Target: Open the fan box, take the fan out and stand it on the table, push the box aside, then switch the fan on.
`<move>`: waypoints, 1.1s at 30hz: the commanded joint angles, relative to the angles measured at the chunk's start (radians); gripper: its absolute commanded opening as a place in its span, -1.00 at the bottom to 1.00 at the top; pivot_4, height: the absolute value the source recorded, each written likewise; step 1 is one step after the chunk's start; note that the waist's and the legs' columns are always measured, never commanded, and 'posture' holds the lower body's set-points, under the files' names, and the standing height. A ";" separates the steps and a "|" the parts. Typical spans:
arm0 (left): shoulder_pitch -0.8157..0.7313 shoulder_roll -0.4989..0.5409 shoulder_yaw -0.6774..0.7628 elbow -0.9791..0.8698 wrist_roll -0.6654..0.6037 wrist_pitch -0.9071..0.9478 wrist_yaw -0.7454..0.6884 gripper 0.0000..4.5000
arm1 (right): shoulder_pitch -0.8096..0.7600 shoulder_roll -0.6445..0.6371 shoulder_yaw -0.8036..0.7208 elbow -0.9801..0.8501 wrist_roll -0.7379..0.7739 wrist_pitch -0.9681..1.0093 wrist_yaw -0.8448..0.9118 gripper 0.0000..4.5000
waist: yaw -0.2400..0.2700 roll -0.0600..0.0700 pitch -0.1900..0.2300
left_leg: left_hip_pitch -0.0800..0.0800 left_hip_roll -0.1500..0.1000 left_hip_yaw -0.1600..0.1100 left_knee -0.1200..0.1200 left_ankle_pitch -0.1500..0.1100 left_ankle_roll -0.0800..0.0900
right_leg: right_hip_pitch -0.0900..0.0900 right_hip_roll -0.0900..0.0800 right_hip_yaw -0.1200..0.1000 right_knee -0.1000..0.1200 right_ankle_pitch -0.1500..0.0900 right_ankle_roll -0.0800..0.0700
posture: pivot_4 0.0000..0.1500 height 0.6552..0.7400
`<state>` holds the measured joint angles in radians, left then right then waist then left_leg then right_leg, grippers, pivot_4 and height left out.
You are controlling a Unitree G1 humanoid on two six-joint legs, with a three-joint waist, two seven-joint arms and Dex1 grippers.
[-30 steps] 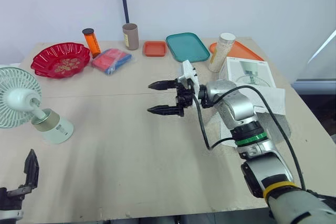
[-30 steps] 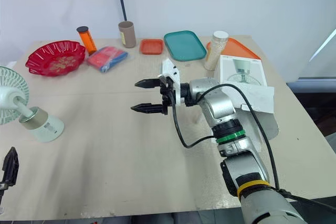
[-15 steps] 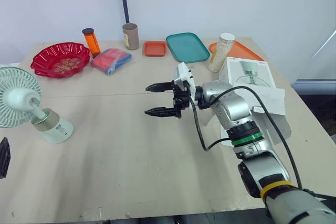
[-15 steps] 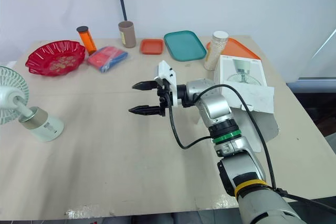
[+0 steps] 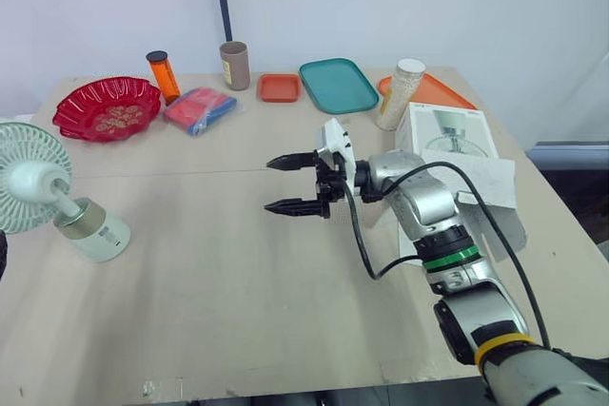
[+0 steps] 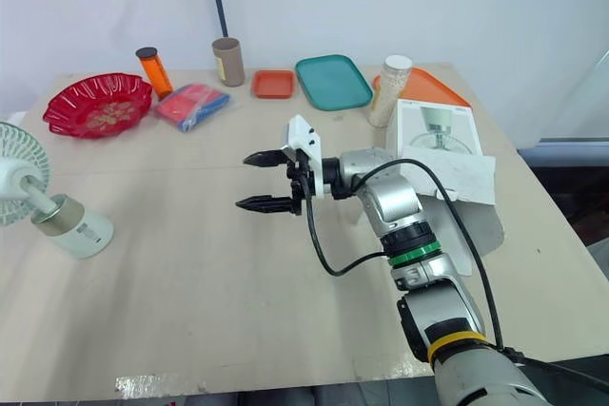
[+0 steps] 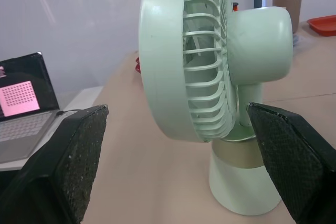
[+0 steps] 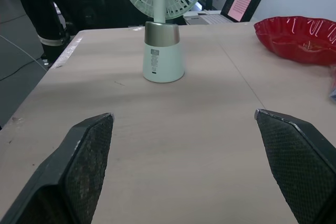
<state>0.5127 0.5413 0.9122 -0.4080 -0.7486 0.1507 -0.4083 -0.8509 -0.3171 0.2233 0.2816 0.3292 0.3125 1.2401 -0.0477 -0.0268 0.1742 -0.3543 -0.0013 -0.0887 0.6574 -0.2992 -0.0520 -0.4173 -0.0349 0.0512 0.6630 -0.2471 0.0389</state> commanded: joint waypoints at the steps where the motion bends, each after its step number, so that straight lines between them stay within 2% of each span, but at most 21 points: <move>1: -0.054 0.045 -0.004 0.018 -0.007 0.029 -0.014 1.00 | -0.004 -0.006 -0.021 -0.054 0.012 0.003 -0.006 0.97 | 0.000 0.000 0.000 | 0.000 0.000 0.000 0.000 0.000 0.000 | 0.000 0.000 0.000 0.000 0.000 0.000 | 1.00 1.00; 12: -0.161 0.112 -0.036 0.112 0.031 0.090 -0.080 1.00 | 0.009 -0.019 -0.016 -0.080 0.004 0.002 -0.018 0.97 | -0.001 0.000 0.000 | 0.000 0.001 0.001 0.000 -0.001 -0.002 | -0.002 0.000 0.000 0.000 0.000 0.000 | 1.00 1.00; 17: -0.170 0.123 -0.013 0.123 0.002 0.120 -0.118 1.00 | 0.023 -0.028 -0.016 -0.101 0.005 0.009 -0.023 0.97 | 0.000 0.000 0.000 | 0.000 0.001 0.001 0.000 -0.001 -0.002 | -0.002 -0.001 -0.001 0.000 0.000 -0.001 | 1.00 1.00; 23: -0.172 0.116 0.011 0.121 -0.010 0.131 -0.141 0.28 | 0.033 -0.033 -0.012 -0.109 0.003 0.012 -0.028 1.00 | 0.000 0.000 0.000 | 0.000 0.001 0.001 0.000 -0.001 -0.002 | -0.002 -0.001 -0.001 0.000 0.000 -0.001 | 1.00 1.00; 24: -0.173 0.115 0.013 0.121 -0.012 0.133 -0.143 0.05 | 0.034 -0.033 -0.012 -0.110 0.002 0.012 -0.029 1.00 | 0.000 0.000 0.000 | 0.000 0.001 0.001 0.000 -0.001 -0.002 | -0.002 -0.001 -0.001 0.000 0.000 -0.001 | 1.00 1.00; 25: -0.173 0.113 0.015 0.119 -0.012 0.133 -0.143 -0.10 | 0.036 -0.033 -0.011 -0.113 0.002 0.013 -0.029 1.00 | 0.000 0.000 0.000 | 0.000 0.001 0.001 0.000 -0.001 -0.002 | -0.002 -0.001 -0.001 0.000 0.000 -0.001 | 1.00 1.00; 30: -0.173 0.112 0.018 0.108 -0.014 0.139 -0.142 -0.14 | 0.032 -0.027 -0.009 -0.106 0.000 0.010 -0.031 1.00 | -0.001 0.000 0.000 | 0.000 0.001 0.001 0.000 -0.001 -0.002 | -0.002 -0.001 -0.001 0.000 0.000 -0.001 | 1.00 1.00; 33: -0.177 0.103 0.012 0.044 -0.064 0.165 -0.128 -0.14 | 0.024 -0.017 -0.008 -0.102 -0.003 0.012 -0.039 1.00 | 0.000 0.000 0.000 | 0.000 0.001 0.001 0.000 -0.001 -0.002 | -0.002 -0.001 -0.001 0.000 0.000 -0.001 | 1.00 1.00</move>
<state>0.3375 0.6441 0.8822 -0.2965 -0.7738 0.3067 -0.5500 -0.8067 -0.3424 0.2237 0.2132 0.3189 0.3293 1.2108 -0.0482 -0.0270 0.1740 -0.3547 -0.0003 -0.0874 0.6572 -0.2999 -0.0542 -0.4191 -0.0360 0.0498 0.6633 -0.2469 0.0382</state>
